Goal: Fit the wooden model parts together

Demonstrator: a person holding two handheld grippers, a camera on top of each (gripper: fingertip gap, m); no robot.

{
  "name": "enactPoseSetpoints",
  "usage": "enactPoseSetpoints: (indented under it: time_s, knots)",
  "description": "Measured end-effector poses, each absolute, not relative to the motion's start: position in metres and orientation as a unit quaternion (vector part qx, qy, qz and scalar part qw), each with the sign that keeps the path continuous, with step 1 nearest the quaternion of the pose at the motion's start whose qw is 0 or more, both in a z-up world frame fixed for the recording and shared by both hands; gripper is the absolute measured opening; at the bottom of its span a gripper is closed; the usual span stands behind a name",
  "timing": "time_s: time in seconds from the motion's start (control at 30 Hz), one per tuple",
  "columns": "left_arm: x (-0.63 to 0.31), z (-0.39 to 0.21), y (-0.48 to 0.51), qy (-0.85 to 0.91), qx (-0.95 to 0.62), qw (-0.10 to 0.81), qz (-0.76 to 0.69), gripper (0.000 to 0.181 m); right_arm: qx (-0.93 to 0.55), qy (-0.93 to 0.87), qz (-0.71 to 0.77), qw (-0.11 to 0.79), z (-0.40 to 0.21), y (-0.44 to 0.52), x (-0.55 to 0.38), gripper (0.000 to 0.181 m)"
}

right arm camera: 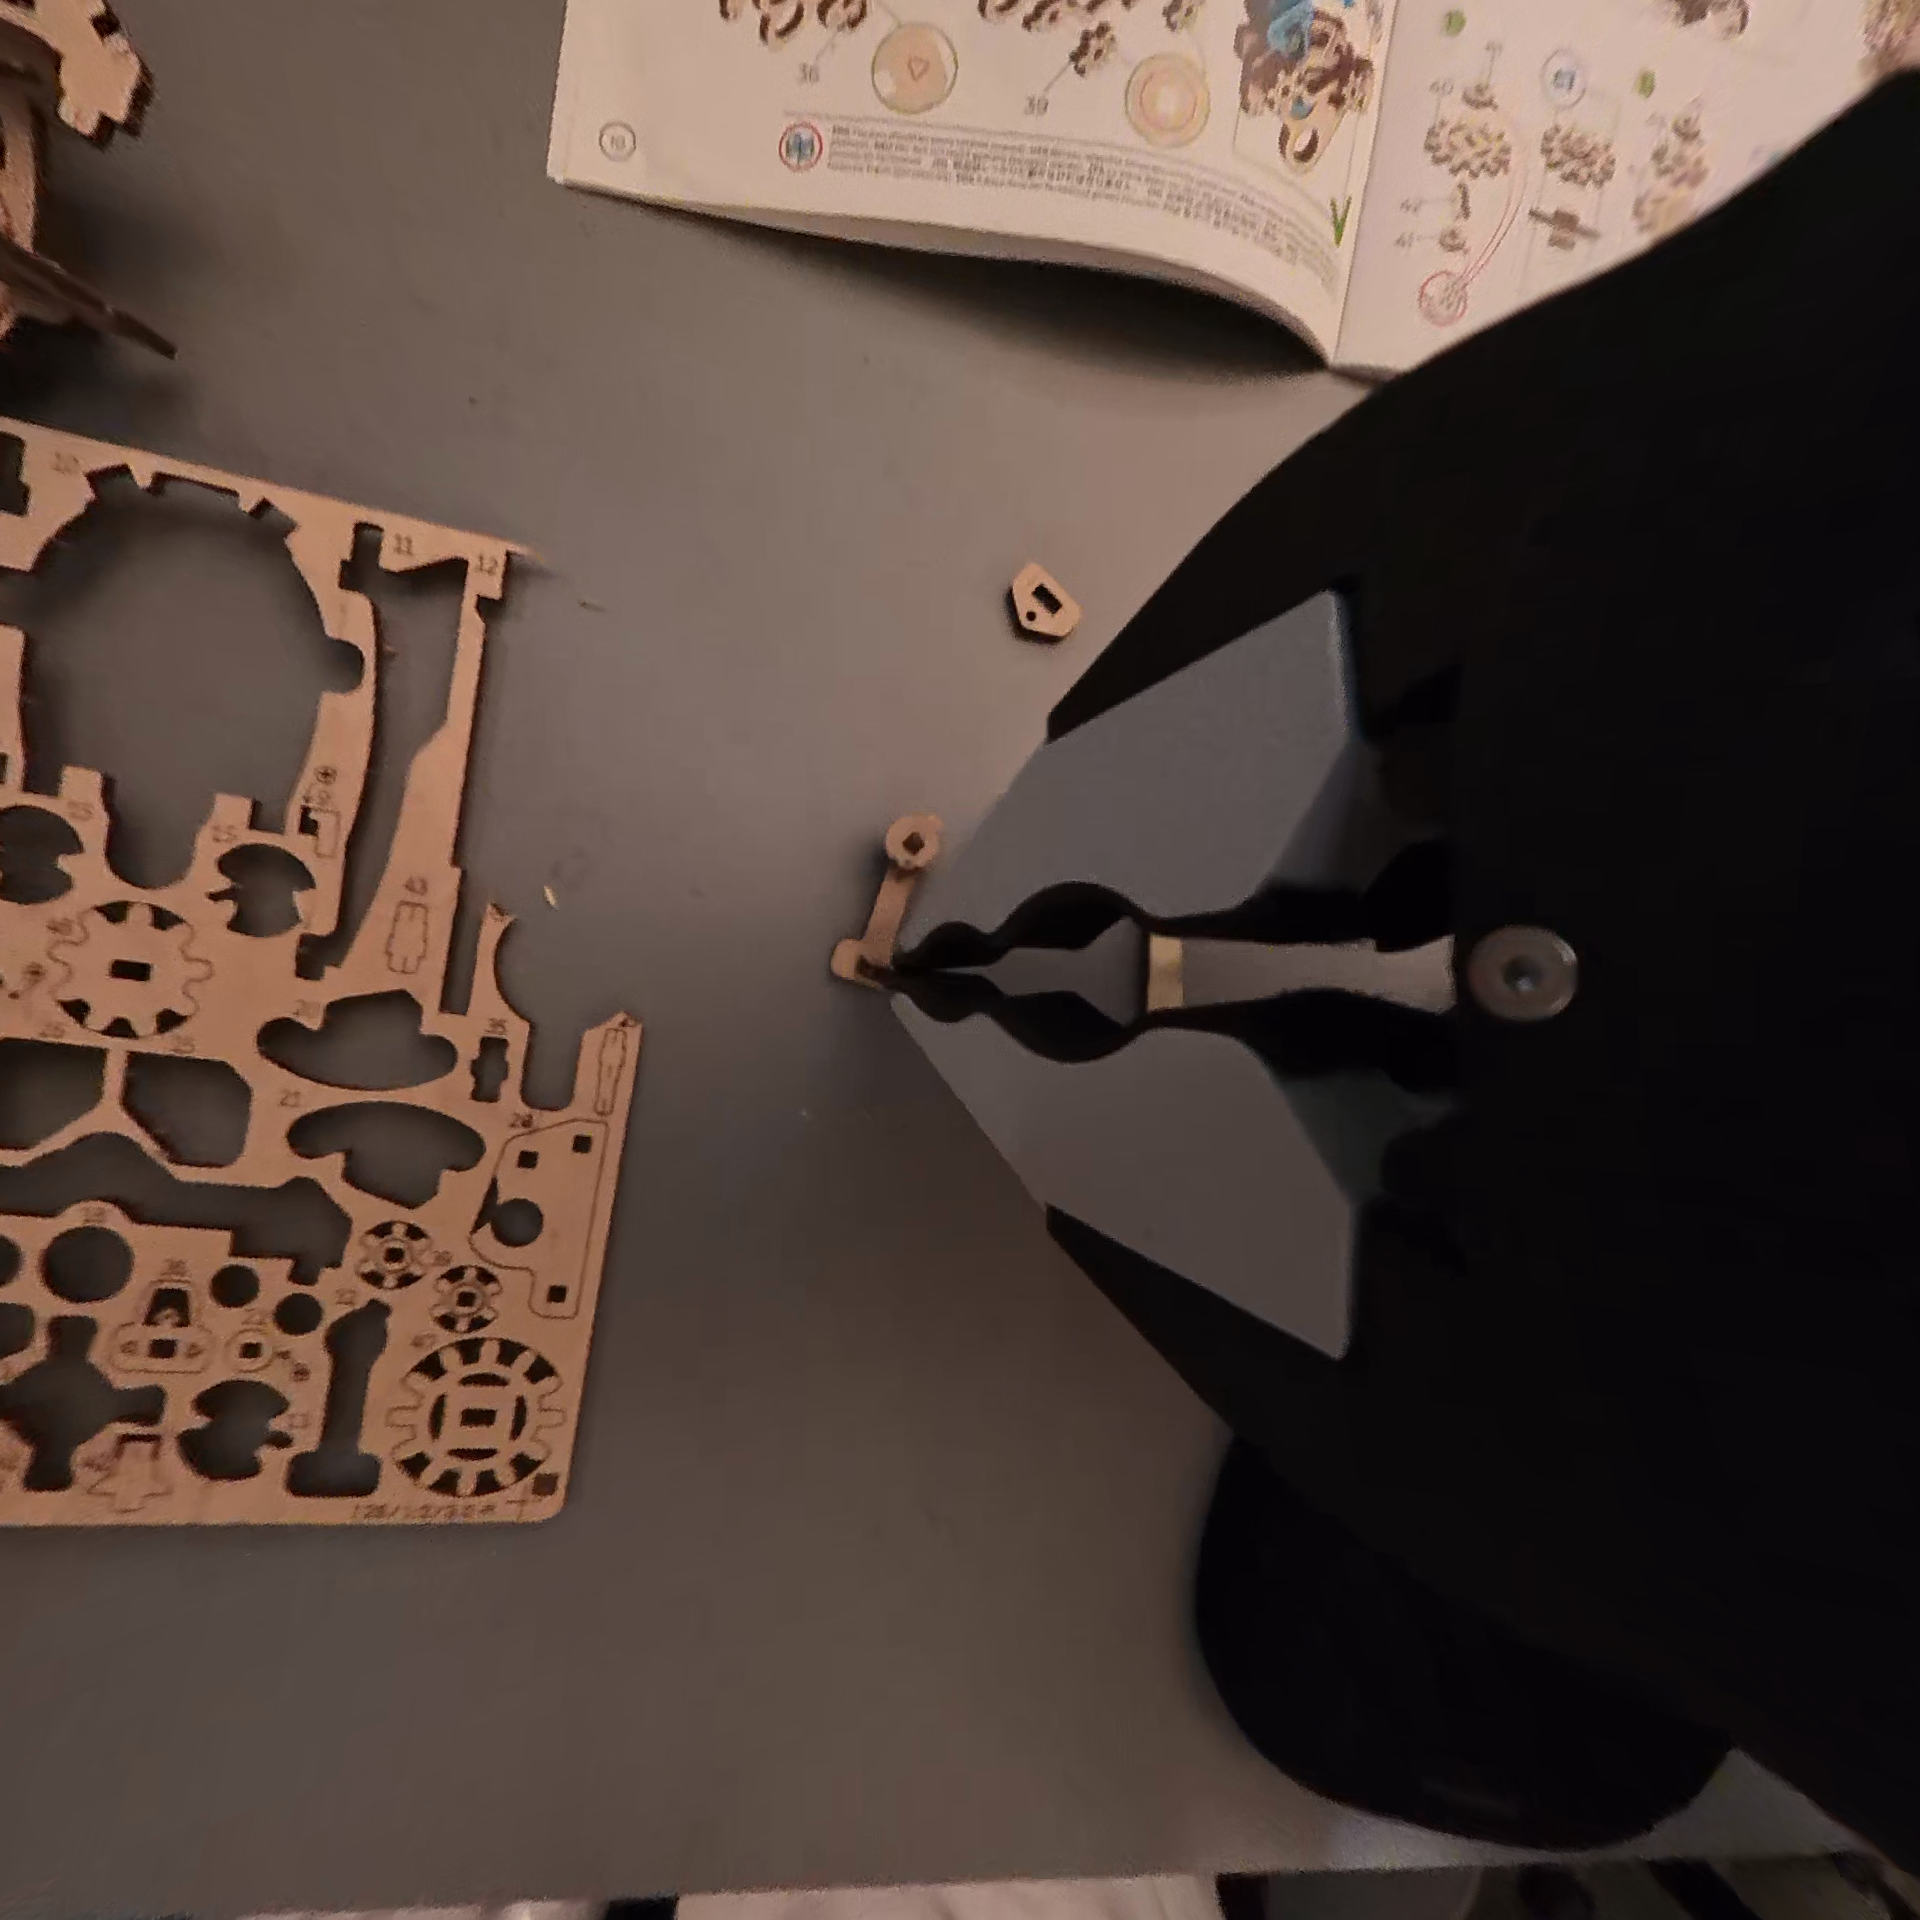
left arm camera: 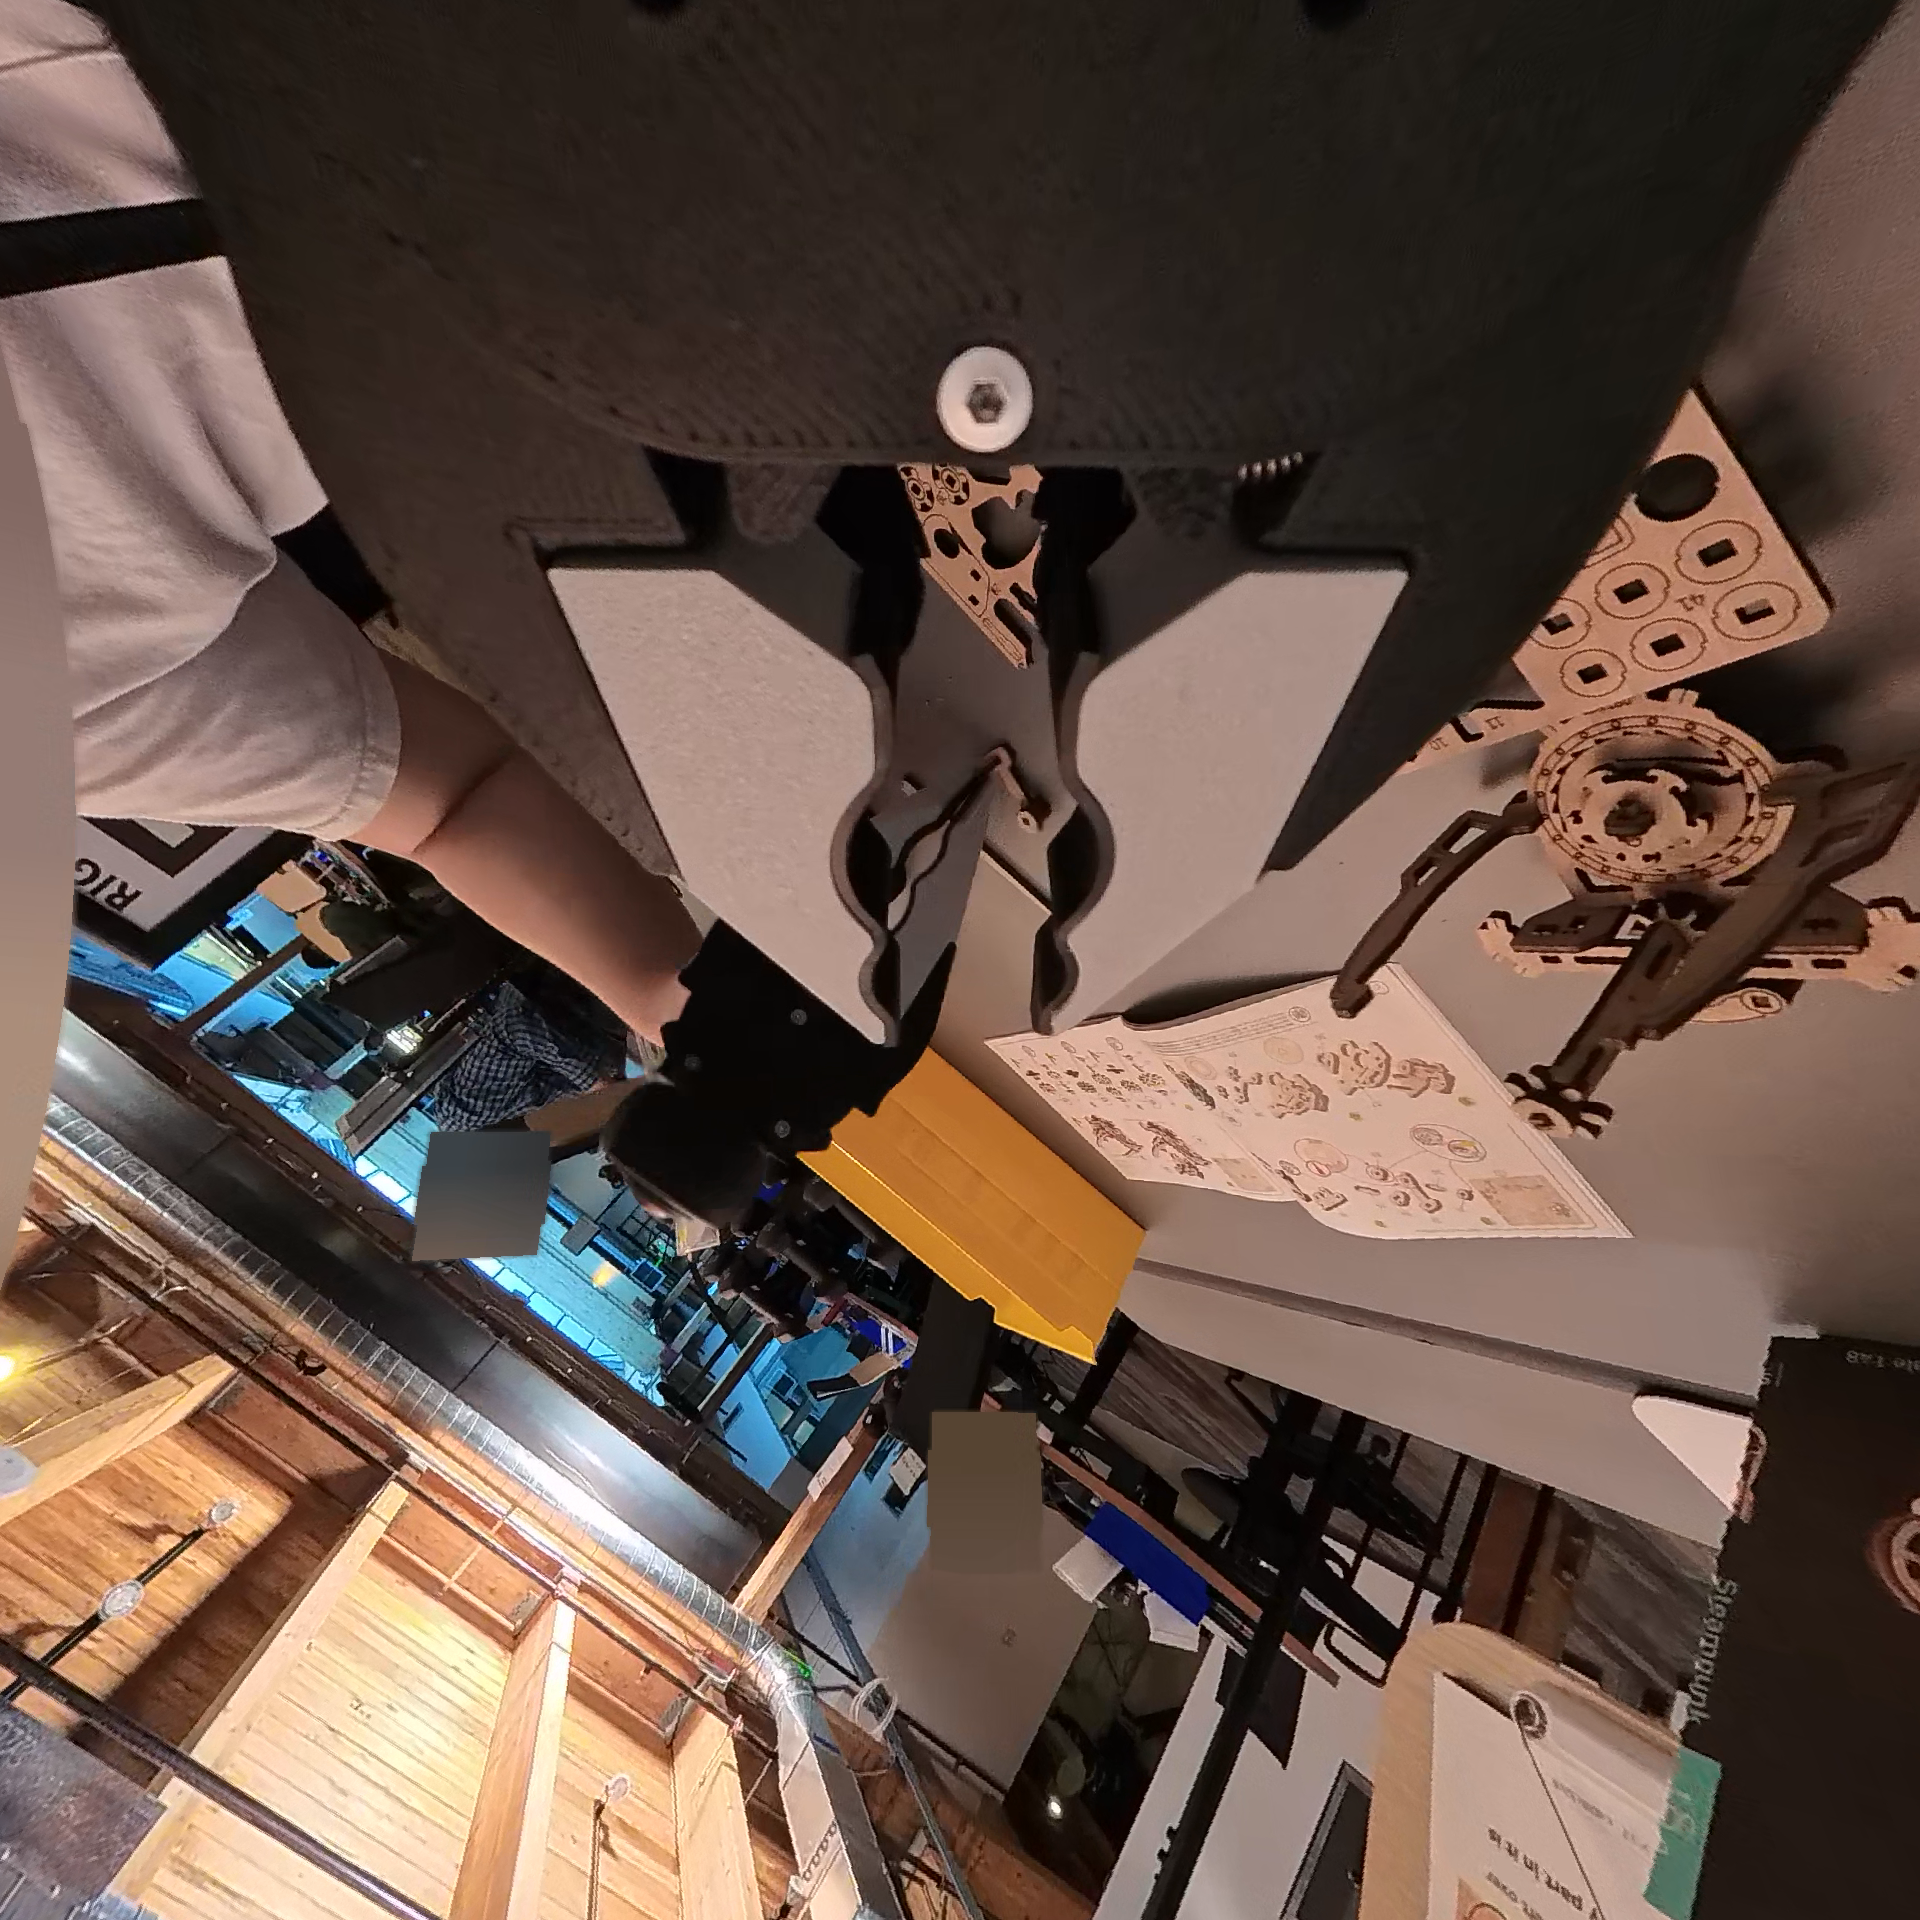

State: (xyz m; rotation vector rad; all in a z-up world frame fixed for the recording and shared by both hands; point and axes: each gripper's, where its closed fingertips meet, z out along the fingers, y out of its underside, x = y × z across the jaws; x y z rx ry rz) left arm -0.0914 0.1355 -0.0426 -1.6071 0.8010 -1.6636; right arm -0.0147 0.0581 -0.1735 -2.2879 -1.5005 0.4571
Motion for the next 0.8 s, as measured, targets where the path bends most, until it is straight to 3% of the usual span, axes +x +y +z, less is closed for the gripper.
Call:
enactPoseSetpoints:
  time_s: [0.23,0.37,0.57,0.8]
  knots:
    - [-0.092,-0.041,0.135,0.308,-0.616,0.341,-0.64,0.023,-0.844,-0.479,0.203,0.13,-0.168,0.059,-0.012,0.0]
    - [-0.094,-0.038,0.136,0.303,-0.612,0.345,-0.644,0.023,-0.784,-0.583,0.116,0.182,-0.168,0.059,-0.01,0.016]
    - [-0.091,-0.042,0.133,0.312,-0.616,0.338,-0.64,0.023,-0.662,-0.713,0.037,0.228,-0.162,0.057,-0.022,0.014]
    - [-0.093,-0.042,0.137,0.306,-0.618,0.342,-0.638,0.023,-0.594,-0.79,-0.028,0.148,-0.173,0.059,-0.017,0.007]
